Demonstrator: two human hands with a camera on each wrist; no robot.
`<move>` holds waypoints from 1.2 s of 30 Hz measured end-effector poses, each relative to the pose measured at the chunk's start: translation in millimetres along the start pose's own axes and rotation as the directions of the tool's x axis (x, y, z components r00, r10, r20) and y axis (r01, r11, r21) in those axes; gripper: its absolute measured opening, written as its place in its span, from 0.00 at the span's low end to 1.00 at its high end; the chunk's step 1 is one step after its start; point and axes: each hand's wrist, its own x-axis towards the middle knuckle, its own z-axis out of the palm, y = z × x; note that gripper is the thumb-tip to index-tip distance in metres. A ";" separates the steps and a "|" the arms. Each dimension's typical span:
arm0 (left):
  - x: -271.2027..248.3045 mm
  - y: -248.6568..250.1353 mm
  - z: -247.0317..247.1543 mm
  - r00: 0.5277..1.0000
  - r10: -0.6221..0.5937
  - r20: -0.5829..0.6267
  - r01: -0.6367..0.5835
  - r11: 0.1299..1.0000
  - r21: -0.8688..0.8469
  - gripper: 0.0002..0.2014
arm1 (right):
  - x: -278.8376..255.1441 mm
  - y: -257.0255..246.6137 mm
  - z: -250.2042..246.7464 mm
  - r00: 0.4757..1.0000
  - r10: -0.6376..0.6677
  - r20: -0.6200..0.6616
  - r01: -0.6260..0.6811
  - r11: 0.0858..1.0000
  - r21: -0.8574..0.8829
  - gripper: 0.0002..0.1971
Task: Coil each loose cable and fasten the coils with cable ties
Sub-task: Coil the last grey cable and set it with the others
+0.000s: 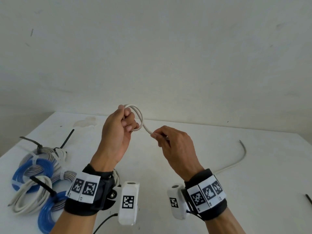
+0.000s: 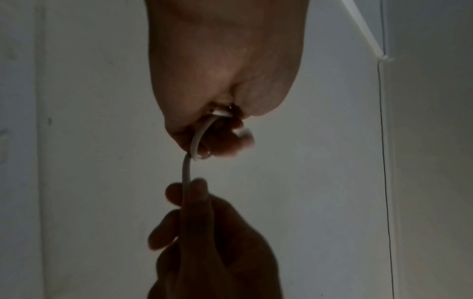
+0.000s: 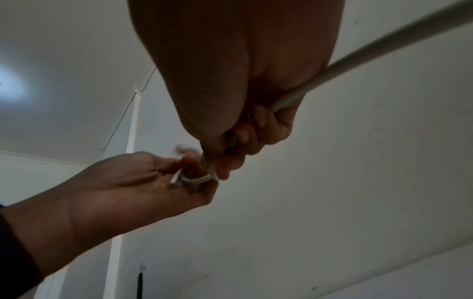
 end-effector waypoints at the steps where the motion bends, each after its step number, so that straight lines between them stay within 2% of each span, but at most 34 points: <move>1: -2.1 -1.0 2.4 0.998 0.039 0.044 -0.041 0.998 0.038 0.18 | 0.1 -2.3 0.1 0.999 0.011 0.031 -0.011 1.000 0.008 0.11; 3: -8.6 -3.0 7.9 0.983 0.099 0.156 -0.115 0.988 0.102 0.16 | 0.1 -6.8 0.0 0.996 0.026 0.083 -0.027 1.000 0.008 0.11; 5: -12.7 -4.9 12.4 0.973 0.127 0.191 -0.154 0.979 0.135 0.16 | 0.0 -7.4 -1.9 0.988 0.047 0.145 -0.050 0.999 0.016 0.09; 7: -10.9 -3.2 11.9 0.987 0.128 0.097 -0.137 0.986 0.092 0.16 | 0.2 -3.6 -5.5 0.978 0.072 0.197 -0.082 0.995 0.047 0.07; 8: -8.5 -0.7 8.8 0.993 0.113 0.037 -0.115 0.992 0.043 0.17 | 0.7 -0.6 -8.4 0.981 0.083 0.178 -0.095 0.994 0.059 0.07; 10: -3.4 7.0 -0.9 0.998 0.051 -0.021 -0.052 0.995 -0.081 0.18 | 3.7 8.0 -16.7 0.990 0.139 0.036 -0.142 0.987 0.081 0.08; 13: 0.9 15.3 -15.0 0.999 -0.019 -0.038 0.014 0.989 -0.149 0.20 | 7.9 19.6 -32.8 0.944 0.261 -0.201 -0.234 0.961 0.146 0.04; 16: 1.8 13.2 -15.2 0.997 -0.057 -0.047 0.051 0.990 -0.132 0.24 | 7.8 22.2 -39.3 0.906 0.297 -0.301 -0.234 0.945 0.227 0.04; 18: 2.1 11.0 -13.2 0.998 -0.048 -0.031 0.042 0.980 -0.193 0.22 | 8.0 20.9 -38.9 0.919 0.291 -0.267 -0.231 0.944 0.235 0.05; 20: 3.2 12.3 -13.1 1.000 -0.018 -0.018 0.013 0.965 -0.262 0.19 | 8.4 21.5 -37.6 0.946 0.270 -0.180 -0.235 0.953 0.193 0.05; 26: 5.5 17.0 -23.0 0.997 0.009 -0.074 -0.030 0.958 -0.286 0.17 | 4.6 13.1 -28.7 0.988 0.134 0.081 -0.140 0.987 0.073 0.09; 29: 4.8 16.2 -20.2 0.995 0.035 -0.092 -0.053 0.976 -0.210 0.17 | 3.7 2.2 -29.0 0.983 0.075 0.169 -0.095 0.989 0.115 0.10; 31: 1.0 14.6 -11.3 0.996 0.068 -0.055 -0.075 0.986 -0.147 0.15 | 2.1 -7.3 -26.1 0.975 0.012 0.224 -0.034 0.995 0.094 0.13; 33: -7.1 12.1 -1.3 0.990 0.134 0.043 -0.138 0.986 0.099 0.15 | 0.7 -16.4 -22.4 0.971 -0.025 0.237 0.011 0.998 0.061 0.15; 34: -11.6 9.5 2.8 0.981 0.167 0.100 -0.190 0.935 0.299 0.16 | 0.8 -19.2 -22.2 0.976 -0.029 0.216 0.019 0.999 0.051 0.16; 36: -19.1 1.9 7.9 0.963 0.167 0.213 -0.264 0.747 0.610 0.16 | 2.3 -18.6 -23.5 0.992 -0.027 0.127 0.024 0.999 0.024 0.17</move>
